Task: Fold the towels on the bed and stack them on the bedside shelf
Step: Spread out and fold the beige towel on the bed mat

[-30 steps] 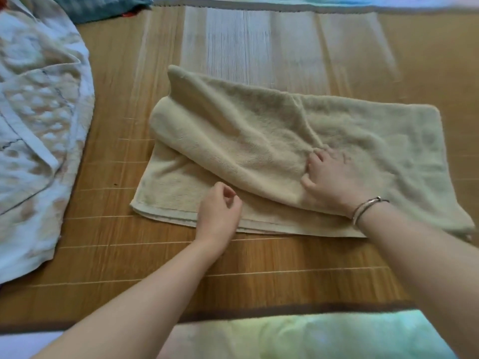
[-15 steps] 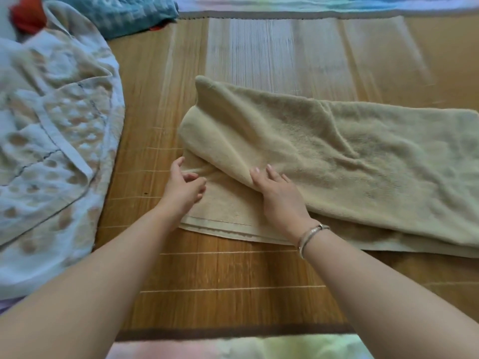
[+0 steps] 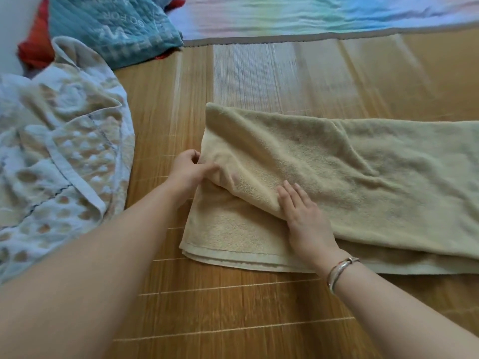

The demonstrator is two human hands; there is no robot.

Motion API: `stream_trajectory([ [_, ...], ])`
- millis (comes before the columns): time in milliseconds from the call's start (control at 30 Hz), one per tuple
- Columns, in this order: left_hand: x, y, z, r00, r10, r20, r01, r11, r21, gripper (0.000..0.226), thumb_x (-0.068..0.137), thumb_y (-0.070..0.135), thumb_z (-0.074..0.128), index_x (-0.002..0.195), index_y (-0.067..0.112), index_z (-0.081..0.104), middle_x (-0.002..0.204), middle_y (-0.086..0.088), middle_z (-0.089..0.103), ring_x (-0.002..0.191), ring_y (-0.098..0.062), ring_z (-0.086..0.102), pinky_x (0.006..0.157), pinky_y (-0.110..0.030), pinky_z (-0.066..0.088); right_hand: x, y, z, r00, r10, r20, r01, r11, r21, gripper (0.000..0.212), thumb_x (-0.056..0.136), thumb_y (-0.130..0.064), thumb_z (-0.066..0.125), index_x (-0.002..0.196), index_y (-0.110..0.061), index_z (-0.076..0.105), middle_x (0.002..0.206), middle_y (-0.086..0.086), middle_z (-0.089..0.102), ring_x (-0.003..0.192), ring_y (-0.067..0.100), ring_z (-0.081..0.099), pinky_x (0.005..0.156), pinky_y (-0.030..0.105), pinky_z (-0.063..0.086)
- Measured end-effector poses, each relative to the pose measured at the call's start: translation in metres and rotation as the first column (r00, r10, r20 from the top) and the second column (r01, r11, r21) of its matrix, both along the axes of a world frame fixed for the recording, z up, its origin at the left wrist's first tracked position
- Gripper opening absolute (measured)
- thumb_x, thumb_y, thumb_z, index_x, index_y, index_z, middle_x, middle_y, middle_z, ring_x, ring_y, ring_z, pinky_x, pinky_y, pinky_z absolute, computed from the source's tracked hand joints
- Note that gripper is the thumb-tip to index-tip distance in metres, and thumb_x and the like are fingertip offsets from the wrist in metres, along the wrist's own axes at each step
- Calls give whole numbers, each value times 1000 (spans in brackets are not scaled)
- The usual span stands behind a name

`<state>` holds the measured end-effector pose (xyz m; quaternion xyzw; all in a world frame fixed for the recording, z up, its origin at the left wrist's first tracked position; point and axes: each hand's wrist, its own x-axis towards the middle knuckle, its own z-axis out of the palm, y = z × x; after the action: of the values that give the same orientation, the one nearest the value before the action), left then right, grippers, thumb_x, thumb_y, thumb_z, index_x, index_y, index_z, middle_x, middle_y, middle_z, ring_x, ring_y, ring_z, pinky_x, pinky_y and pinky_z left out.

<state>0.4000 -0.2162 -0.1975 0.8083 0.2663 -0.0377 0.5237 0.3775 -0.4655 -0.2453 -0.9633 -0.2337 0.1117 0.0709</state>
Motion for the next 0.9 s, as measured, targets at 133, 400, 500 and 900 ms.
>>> stream_trajectory([
  [133,-20,4,15,998,15,57,-15,1000,-10,22,81,28,71,88,11,58,94,-2,66,85,-16,63,70,-27,49,2,-14,13,994,-88,71,91,995,-42,68,93,-3,41,151,-20,10,160,2,9,147,22,10,116,39,24],
  [400,-91,3,22,987,119,105,-129,987,95,11,86,27,66,85,18,61,88,1,65,81,-14,61,66,-32,51,-15,-67,54,979,-10,206,7,1000,18,71,55,17,68,121,-9,64,126,10,63,117,30,59,98,48,47],
  [500,-110,-5,18,983,149,111,-169,964,206,10,88,24,65,86,15,62,82,2,63,73,-10,57,58,-23,40,-36,-72,61,969,75,234,-85,996,29,64,60,12,73,120,-9,65,124,9,64,118,29,59,99,48,47],
  [900,-131,-27,-21,940,165,-297,-148,986,77,60,84,36,69,132,10,44,118,0,52,104,-19,51,82,-31,40,-71,-85,20,996,5,-88,-24,976,-216,93,85,2,46,149,-30,-13,158,-2,-19,146,22,-17,118,44,-2],
])
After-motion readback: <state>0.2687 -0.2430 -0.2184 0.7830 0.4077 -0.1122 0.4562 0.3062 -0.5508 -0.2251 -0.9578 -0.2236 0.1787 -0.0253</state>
